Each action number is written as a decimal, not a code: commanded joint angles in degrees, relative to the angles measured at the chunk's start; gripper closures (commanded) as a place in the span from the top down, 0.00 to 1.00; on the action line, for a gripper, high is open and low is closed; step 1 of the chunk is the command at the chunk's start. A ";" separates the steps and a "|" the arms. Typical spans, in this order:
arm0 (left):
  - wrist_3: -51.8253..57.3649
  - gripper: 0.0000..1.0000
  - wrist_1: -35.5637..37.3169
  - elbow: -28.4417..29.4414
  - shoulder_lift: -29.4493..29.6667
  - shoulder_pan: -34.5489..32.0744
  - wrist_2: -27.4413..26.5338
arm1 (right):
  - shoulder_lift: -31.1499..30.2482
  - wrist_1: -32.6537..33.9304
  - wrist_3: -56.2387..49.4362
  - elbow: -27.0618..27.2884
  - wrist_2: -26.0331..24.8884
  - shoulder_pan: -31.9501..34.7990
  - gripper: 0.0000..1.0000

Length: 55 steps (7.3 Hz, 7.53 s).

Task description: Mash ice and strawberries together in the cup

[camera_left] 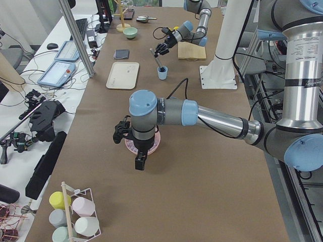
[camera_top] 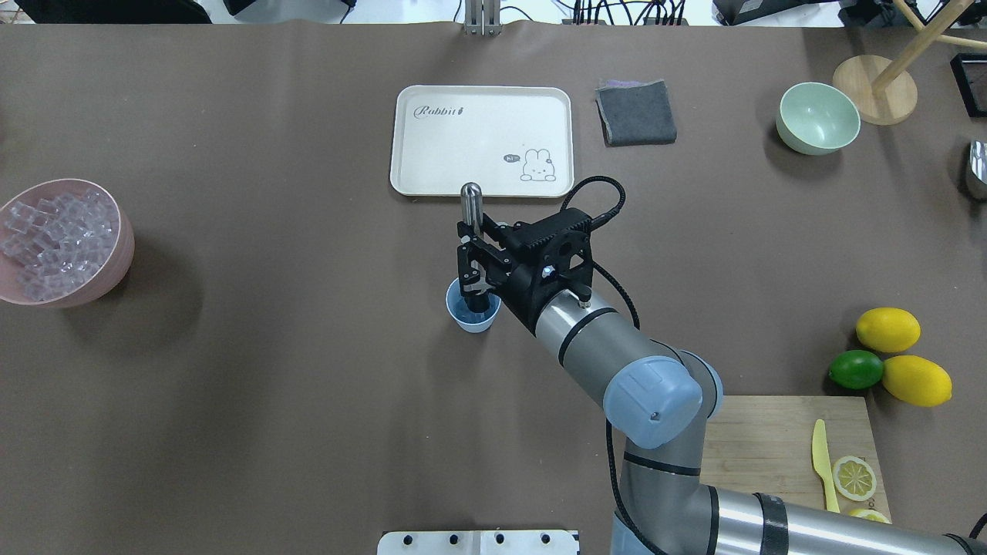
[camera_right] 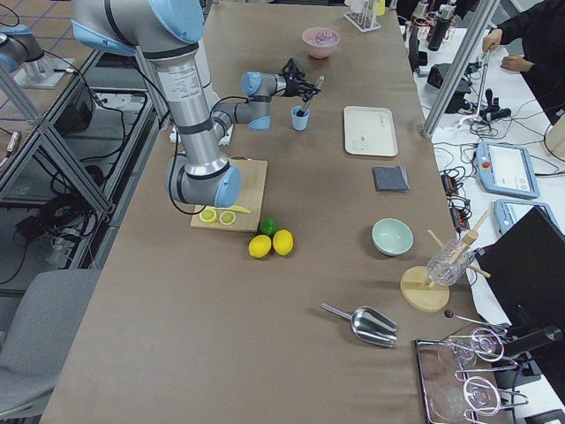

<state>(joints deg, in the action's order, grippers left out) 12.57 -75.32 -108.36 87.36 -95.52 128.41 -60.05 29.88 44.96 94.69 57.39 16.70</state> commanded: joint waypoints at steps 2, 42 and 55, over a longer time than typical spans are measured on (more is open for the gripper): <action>0.00 0.97 0.00 -0.01 0.00 -0.19 0.00 | 0.11 0.09 0.04 -0.21 0.00 0.00 0.00; -0.17 0.97 -0.53 -3.70 -2.20 -2.21 -0.61 | -17.12 41.84 -8.88 -9.60 68.47 41.66 0.00; -0.17 0.97 3.34 8.95 6.76 -1.77 0.18 | -17.82 60.64 -33.35 -5.68 79.10 64.99 1.00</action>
<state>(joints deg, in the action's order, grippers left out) 12.48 -72.30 -101.60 92.53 -97.33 128.53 -77.92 80.48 22.42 86.61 136.17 76.68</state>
